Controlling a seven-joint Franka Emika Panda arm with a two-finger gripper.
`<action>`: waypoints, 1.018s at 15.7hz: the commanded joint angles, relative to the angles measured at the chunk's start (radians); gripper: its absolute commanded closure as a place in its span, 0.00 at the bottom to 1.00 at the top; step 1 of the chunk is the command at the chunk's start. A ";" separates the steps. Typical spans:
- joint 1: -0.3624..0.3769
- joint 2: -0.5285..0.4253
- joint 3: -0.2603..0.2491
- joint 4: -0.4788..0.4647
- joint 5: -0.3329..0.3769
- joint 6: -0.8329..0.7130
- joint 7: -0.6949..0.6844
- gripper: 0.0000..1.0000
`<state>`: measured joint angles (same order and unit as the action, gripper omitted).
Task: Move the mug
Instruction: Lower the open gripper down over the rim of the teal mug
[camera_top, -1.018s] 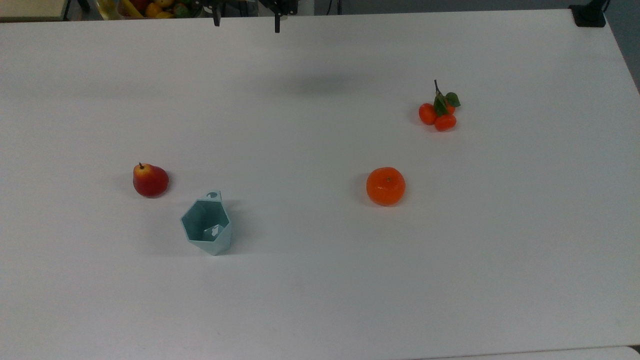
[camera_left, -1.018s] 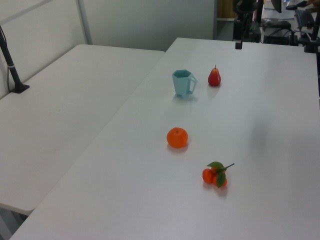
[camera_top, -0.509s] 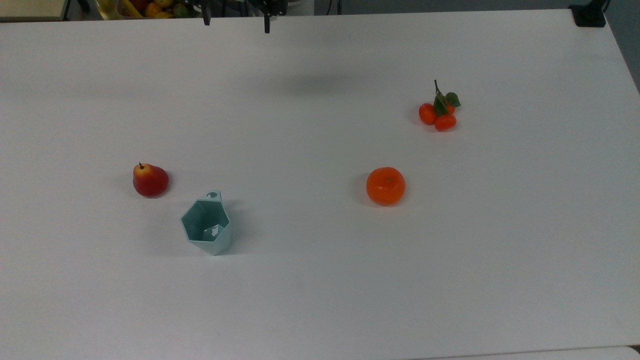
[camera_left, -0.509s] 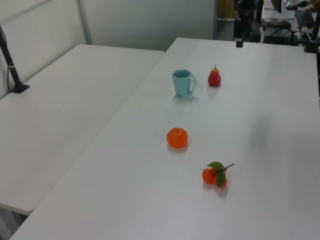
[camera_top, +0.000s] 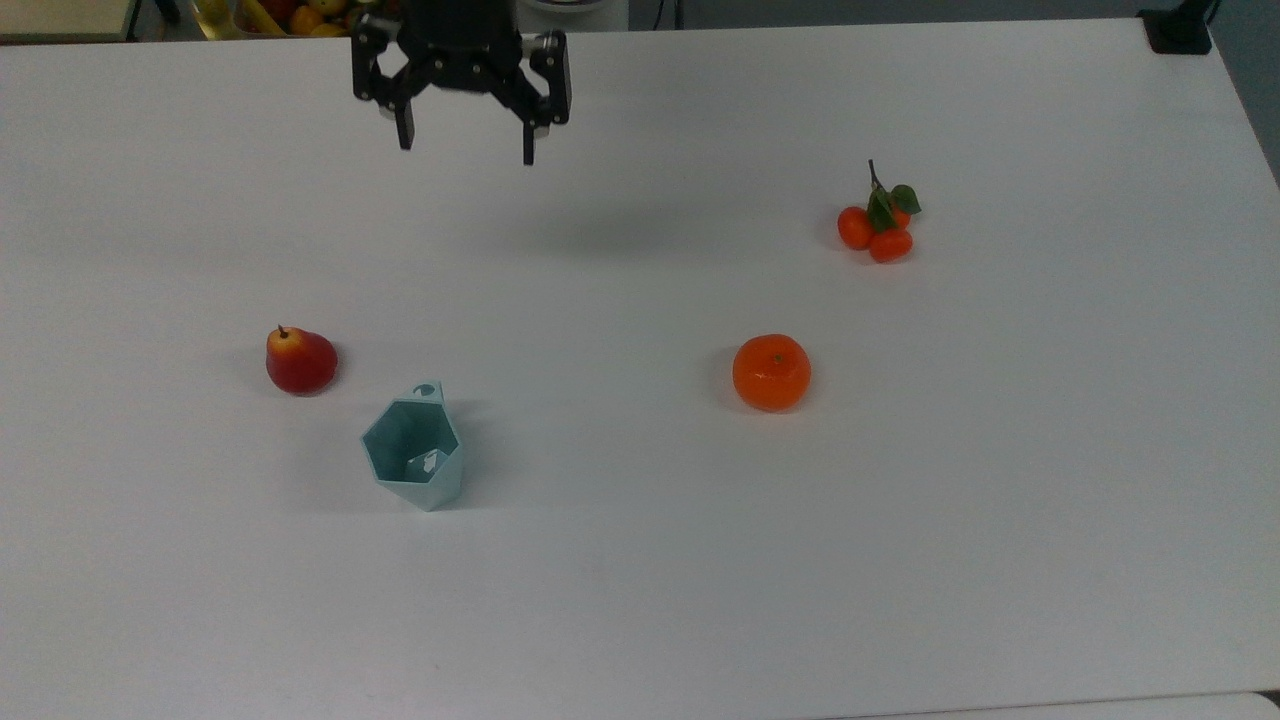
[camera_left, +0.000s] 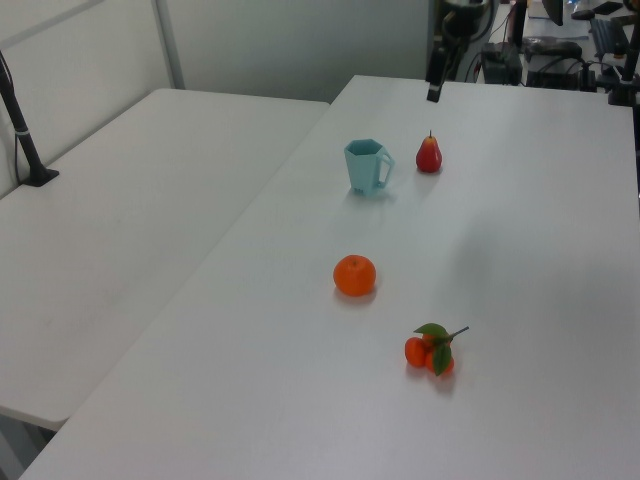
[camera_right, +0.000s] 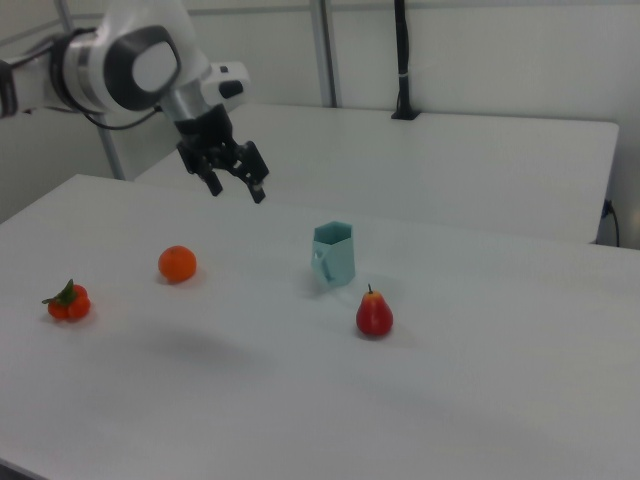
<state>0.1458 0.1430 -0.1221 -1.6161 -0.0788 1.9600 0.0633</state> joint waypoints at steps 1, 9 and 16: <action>-0.003 0.095 -0.007 -0.004 0.008 0.155 0.009 0.00; -0.049 0.291 -0.007 0.001 0.004 0.423 0.010 0.00; -0.071 0.388 -0.007 -0.001 -0.007 0.562 0.007 0.15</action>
<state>0.0696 0.5041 -0.1223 -1.6185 -0.0789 2.4695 0.0648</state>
